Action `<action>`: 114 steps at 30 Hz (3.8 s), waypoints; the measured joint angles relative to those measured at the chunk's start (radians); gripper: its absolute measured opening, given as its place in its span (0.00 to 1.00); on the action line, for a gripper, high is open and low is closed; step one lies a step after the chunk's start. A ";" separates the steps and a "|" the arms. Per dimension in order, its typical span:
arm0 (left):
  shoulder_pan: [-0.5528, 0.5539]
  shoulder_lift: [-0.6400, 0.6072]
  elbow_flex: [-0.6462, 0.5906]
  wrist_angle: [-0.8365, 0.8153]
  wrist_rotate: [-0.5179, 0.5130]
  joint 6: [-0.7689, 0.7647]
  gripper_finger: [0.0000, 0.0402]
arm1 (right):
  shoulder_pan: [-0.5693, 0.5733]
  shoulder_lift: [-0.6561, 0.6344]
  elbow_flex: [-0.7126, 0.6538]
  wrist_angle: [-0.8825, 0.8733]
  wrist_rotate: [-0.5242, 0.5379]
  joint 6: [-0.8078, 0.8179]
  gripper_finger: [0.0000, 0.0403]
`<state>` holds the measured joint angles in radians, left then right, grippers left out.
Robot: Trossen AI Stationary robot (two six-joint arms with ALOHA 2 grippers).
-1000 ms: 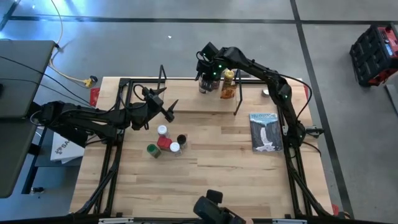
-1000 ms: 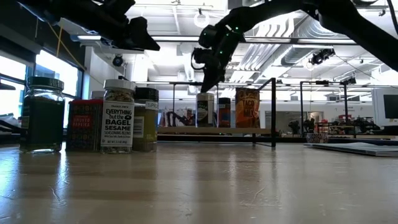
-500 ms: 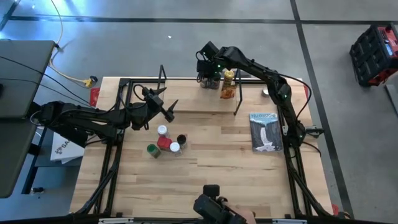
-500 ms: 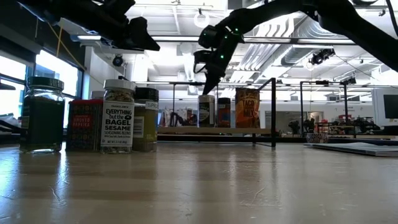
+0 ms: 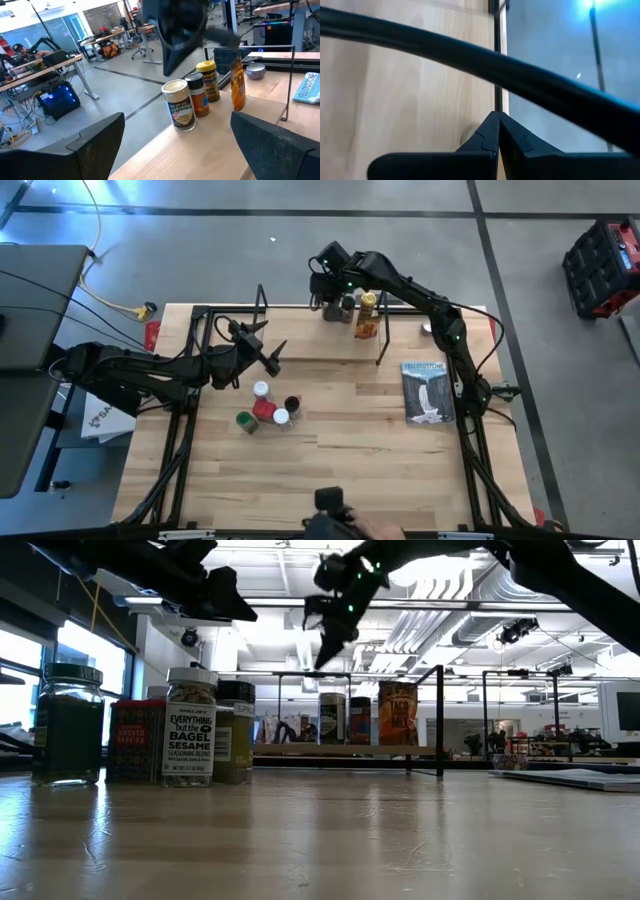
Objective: Shelf spices
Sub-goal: Put the green seasoning bottle on the shelf
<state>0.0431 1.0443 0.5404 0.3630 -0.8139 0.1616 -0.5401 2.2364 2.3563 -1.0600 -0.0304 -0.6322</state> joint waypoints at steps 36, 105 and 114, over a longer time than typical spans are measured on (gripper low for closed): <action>-0.490 0.004 0.486 -1.314 0.426 -0.750 0.89 | 0.544 -0.599 -1.146 0.185 -0.405 0.628 0.00; -0.361 0.365 0.451 -1.497 0.814 -0.396 0.49 | 0.678 -0.639 -1.711 1.438 0.106 0.965 0.00; -0.341 0.366 0.622 -1.635 0.781 -0.400 0.49 | 0.678 -0.639 -1.711 1.437 0.106 0.963 0.00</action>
<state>-0.2976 1.4105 1.1620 -1.2717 -0.0329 -0.2389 0.1383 1.5970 0.6456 0.3775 0.0757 0.3308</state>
